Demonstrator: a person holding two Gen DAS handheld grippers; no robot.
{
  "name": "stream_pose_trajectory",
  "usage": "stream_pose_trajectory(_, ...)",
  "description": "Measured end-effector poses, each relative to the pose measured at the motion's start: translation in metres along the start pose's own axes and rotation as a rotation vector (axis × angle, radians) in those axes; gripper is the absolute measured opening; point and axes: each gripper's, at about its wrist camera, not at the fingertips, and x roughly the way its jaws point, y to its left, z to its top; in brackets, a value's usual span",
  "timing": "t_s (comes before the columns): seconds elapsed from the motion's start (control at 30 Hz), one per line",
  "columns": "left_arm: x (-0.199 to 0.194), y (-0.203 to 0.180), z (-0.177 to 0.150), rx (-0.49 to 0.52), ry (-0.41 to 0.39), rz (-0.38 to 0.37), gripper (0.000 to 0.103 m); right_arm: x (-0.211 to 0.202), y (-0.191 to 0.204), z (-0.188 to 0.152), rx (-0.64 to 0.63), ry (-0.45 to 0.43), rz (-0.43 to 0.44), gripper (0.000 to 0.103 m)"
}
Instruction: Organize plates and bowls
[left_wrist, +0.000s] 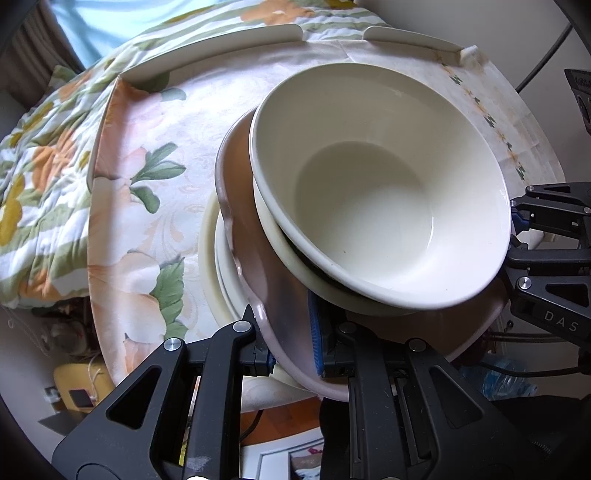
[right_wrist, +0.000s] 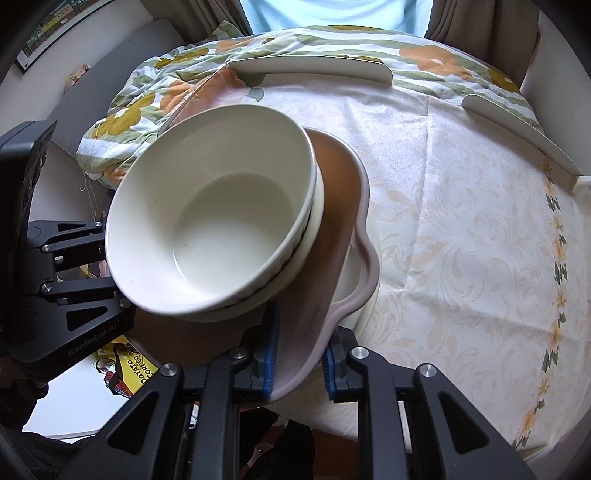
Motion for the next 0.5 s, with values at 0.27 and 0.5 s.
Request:
stream_pose_trajectory(0.27,-0.005,0.0,0.004,0.006,0.032,0.004,0.017,-0.004,-0.001,0.002,0.014,0.009,-0.01,0.019)
stream_pose_trajectory(0.5,-0.02,-0.001,0.005,0.045,0.042,0.039,0.028,-0.01,-0.001,0.003,0.037,0.017,-0.016,0.019)
